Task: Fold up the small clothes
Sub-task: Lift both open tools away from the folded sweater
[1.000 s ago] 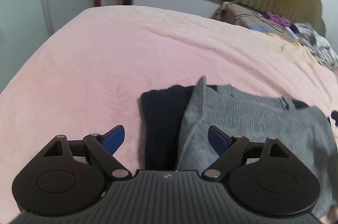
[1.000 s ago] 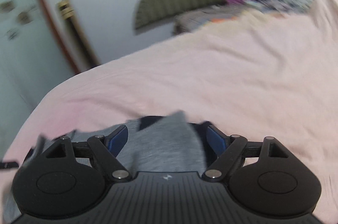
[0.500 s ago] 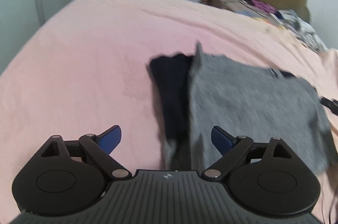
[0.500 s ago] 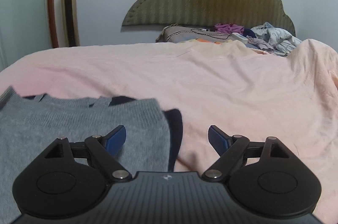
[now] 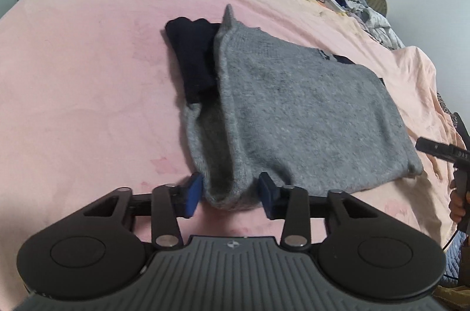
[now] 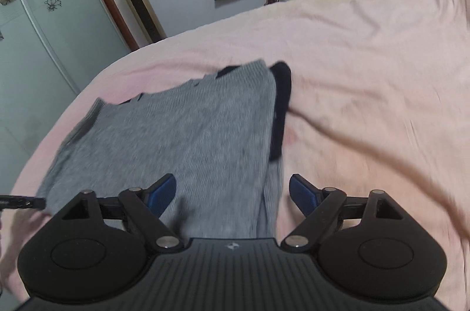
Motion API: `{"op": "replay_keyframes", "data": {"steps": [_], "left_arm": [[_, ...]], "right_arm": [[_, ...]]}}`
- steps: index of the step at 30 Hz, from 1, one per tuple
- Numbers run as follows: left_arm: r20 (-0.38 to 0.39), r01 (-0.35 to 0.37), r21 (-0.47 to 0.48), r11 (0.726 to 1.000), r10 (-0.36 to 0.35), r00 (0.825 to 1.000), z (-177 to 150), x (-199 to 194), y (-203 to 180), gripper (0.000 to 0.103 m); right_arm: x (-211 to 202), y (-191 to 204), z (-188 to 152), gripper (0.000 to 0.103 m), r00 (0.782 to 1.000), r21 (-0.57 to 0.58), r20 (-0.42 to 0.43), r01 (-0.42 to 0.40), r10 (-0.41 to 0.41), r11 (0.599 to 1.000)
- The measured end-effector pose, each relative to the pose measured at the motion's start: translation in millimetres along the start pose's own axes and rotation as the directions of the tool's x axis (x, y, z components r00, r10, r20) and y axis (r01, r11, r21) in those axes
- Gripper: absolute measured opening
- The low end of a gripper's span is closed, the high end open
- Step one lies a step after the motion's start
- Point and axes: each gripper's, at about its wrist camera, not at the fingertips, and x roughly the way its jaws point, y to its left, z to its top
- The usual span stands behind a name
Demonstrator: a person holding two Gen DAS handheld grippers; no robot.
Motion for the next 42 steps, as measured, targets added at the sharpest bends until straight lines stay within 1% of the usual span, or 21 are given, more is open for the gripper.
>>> {"op": "replay_keyframes", "data": {"steps": [2,3,4,5,6,10,13,15,18,21,23,25,26,27,28,29,31,34,37,39,42], "left_arm": [[-0.003,0.016,0.005,1.000,-0.016,1.000,1,2,-3,0.026],[-0.007,0.019,0.006,1.000,-0.019,1.000,1,4,-4,0.022],[-0.013,0.018,0.004,1.000,-0.018,1.000,2,5,-4,0.011],[-0.025,0.011,-0.002,1.000,-0.011,1.000,2,8,-5,0.008],[-0.032,0.002,-0.005,1.000,-0.002,0.999,1,7,-4,0.008],[-0.031,-0.076,0.006,0.997,0.076,0.997,-3,-5,-3,0.008],[-0.025,-0.087,-0.014,0.996,0.087,0.996,-4,-17,8,0.008],[-0.048,-0.103,0.005,0.995,0.103,0.994,-5,-11,8,0.008],[-0.063,-0.099,0.025,0.995,0.100,0.993,-4,-11,3,0.010],[0.013,-0.130,0.036,0.991,0.130,0.991,9,-28,-2,0.032],[0.085,-0.169,0.063,0.984,0.163,0.983,22,-36,-12,0.063],[0.150,-0.198,0.089,0.976,0.183,0.972,38,-37,-28,0.070],[0.170,-0.202,0.110,0.973,0.181,0.969,47,-34,-37,0.073],[0.184,-0.198,0.127,0.972,0.173,0.968,54,-29,-47,0.074],[0.190,-0.198,0.131,0.971,0.171,0.967,62,-21,-54,0.075],[0.194,-0.213,0.134,0.968,0.185,0.963,70,-9,-62,0.075],[0.206,-0.265,0.136,0.955,0.234,0.950,82,12,-73,0.075],[0.208,-0.352,0.109,0.929,0.325,0.922,96,47,-75,0.074],[0.152,-0.378,0.082,0.922,0.363,0.919,103,74,-63,0.072],[0.102,-0.403,0.066,0.913,0.396,0.913,102,86,-53,0.069],[0.087,-0.404,0.054,0.913,0.399,0.913,96,89,-44,0.069]], "right_arm": [[-1,-1,-8,0.046,0.999,0.010,-0.034,-0.020,0.021,1.000],[0,-1,-13,0.039,0.999,0.009,-0.049,-0.022,0.023,1.000],[3,0,-17,0.028,0.998,0.004,-0.066,-0.021,0.021,1.000],[7,1,-20,0.015,0.997,-0.001,-0.072,-0.018,0.018,1.000],[8,2,-22,0.009,0.997,-0.006,-0.071,-0.013,0.013,1.000],[-5,5,-21,0.006,0.995,-0.065,0.008,0.099,-0.099,0.993],[-14,4,-17,0.005,0.986,-0.122,0.026,0.167,-0.165,0.978],[-10,4,-18,0.005,0.976,-0.169,0.003,0.217,-0.219,0.962],[-6,1,-19,0.006,0.970,-0.173,-0.029,0.233,-0.241,0.957],[-18,9,-8,0.007,0.973,-0.148,0.057,0.232,-0.226,0.961],[-15,23,8,0.010,0.978,-0.175,0.093,0.203,-0.189,0.964],[0,40,24,0.018,0.981,-0.213,0.112,0.177,-0.156,0.961],[10,48,31,0.030,0.983,-0.235,0.121,0.167,-0.141,0.958],[23,55,38,0.039,0.982,-0.253,0.132,0.168,-0.138,0.953],[37,62,45,0.060,0.979,-0.261,0.141,0.181,-0.148,0.948],[51,66,51,0.069,0.977,-0.264,0.146,0.187,-0.152,0.946],[76,71,59,0.069,0.979,-0.264,0.144,0.175,-0.141,0.948],[113,64,67,0.069,0.983,-0.229,0.084,0.180,-0.165,0.957],[138,50,67,0.073,0.972,-0.208,0.033,0.235,-0.233,0.950],[132,42,67,0.073,0.976,-0.159,0.036,0.220,-0.217,0.963],[113,51,65,0.075,0.974,-0.151,0.081,0.220,-0.209,0.964]]}}
